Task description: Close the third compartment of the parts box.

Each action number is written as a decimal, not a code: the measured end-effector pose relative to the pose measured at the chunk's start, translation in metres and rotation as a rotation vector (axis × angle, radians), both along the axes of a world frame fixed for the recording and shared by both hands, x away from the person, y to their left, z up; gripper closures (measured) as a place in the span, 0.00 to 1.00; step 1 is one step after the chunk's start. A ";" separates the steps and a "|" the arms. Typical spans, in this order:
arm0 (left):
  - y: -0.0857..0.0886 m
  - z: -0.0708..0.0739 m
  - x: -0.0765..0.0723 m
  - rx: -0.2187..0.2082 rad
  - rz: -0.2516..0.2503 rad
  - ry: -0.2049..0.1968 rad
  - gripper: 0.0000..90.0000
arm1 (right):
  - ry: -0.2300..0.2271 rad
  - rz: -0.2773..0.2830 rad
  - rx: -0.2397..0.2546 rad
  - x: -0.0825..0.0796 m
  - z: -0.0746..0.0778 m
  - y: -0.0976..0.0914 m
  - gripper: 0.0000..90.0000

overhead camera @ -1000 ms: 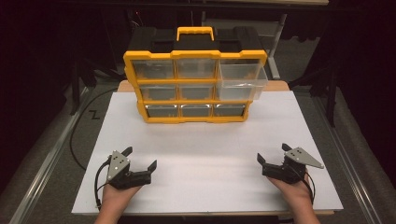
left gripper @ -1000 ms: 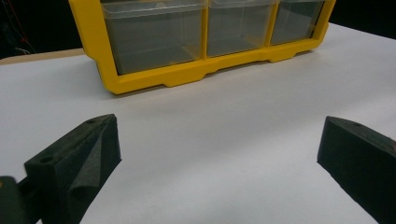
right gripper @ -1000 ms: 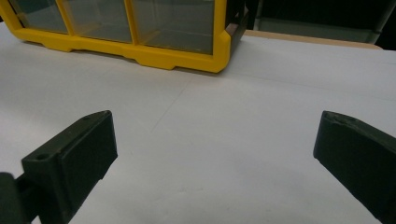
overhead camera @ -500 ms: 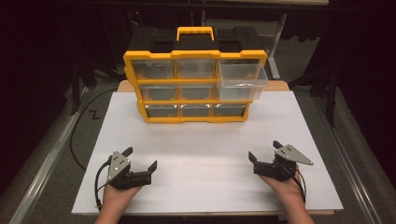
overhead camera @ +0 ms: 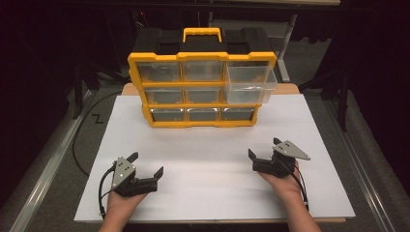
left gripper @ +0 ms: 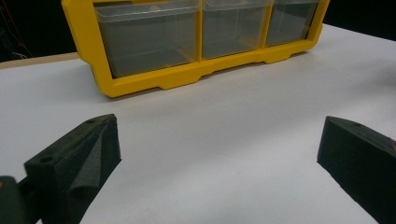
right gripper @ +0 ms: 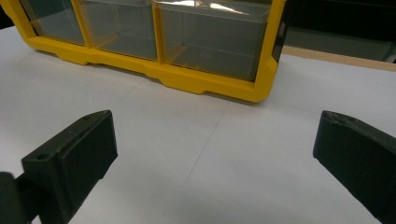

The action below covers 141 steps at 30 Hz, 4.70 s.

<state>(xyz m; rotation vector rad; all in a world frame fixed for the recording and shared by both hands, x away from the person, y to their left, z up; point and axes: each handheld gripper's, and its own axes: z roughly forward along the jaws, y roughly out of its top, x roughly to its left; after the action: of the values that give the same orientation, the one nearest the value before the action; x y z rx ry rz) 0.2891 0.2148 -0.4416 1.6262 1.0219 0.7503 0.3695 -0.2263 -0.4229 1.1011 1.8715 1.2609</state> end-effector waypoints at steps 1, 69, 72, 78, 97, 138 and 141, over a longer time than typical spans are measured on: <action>0.000 0.000 0.000 0.001 0.000 -0.001 0.00 | 0.000 0.000 0.000 0.000 0.000 0.000 0.01; 0.004 0.000 -0.001 -0.023 0.016 0.005 0.00 | -0.020 0.030 -0.004 -0.009 0.004 -0.003 1.00; 0.004 0.000 -0.001 -0.028 0.019 0.006 0.00 | -0.021 0.027 0.000 -0.010 0.004 -0.002 1.00; 0.003 0.000 0.000 -0.014 0.021 0.012 0.00 | -0.020 0.052 -0.010 -0.011 0.004 0.007 1.00; 0.002 0.000 0.000 0.009 -0.020 0.015 0.00 | -0.073 0.085 0.008 -0.011 0.032 0.038 1.00; 0.004 0.004 -0.002 -0.030 -0.031 -0.023 0.00 | -0.237 0.051 0.093 -0.005 0.130 0.052 1.00; 0.004 0.004 -0.003 -0.030 -0.032 -0.023 0.00 | -0.241 0.044 0.097 -0.003 0.134 0.052 1.00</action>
<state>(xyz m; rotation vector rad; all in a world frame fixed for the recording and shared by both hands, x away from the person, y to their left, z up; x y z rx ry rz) 0.2865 0.2190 -0.4376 1.6012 0.9842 0.7277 0.3668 -0.1740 -0.2887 0.9155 1.6774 1.4536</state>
